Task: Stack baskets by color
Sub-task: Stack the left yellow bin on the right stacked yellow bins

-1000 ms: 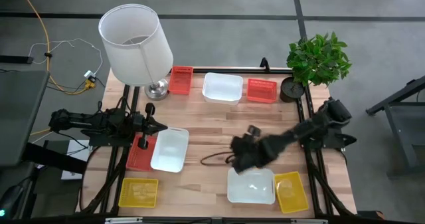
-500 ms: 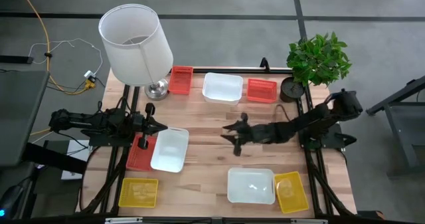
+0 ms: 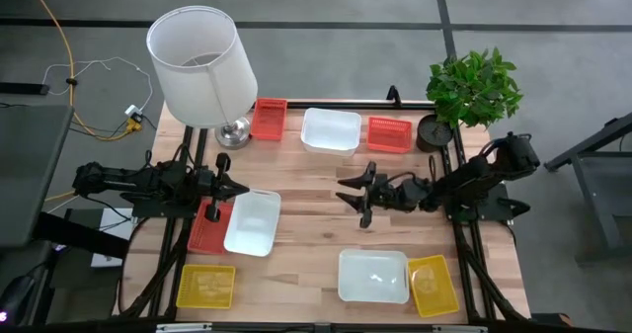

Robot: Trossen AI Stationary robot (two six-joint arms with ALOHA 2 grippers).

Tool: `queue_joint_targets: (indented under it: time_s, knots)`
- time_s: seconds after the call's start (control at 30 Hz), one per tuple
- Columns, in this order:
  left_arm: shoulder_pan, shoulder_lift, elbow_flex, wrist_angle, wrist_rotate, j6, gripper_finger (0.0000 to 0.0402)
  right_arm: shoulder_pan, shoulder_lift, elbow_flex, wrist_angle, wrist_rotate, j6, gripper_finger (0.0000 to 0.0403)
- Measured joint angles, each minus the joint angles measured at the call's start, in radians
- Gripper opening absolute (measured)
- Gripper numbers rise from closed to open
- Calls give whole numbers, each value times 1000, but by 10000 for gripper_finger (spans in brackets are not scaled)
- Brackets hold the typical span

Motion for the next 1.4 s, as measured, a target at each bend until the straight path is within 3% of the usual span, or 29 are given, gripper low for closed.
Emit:
queue_joint_targets:
  time_s: [1.0, 1.17, 1.27, 1.33, 1.4]
  knots:
    - [0, 0, 0, 0, 0, 0, 0, -3, 2, 0, 39, 54, -88, 161]
    - [0, 0, 0, 0, 0, 0, 0, -12, 2, -1, 26, 105, 4, 161]
    - [0, 0, 0, 0, 0, 0, 0, -14, 16, -1, 10, 196, 58, 161]
    - [0, 0, 0, 0, 0, 0, 0, -13, 35, -3, 59, 248, 38, 161]
    - [0, 0, 0, 0, 0, 0, 0, -12, 59, -3, 173, 223, -62, 161]
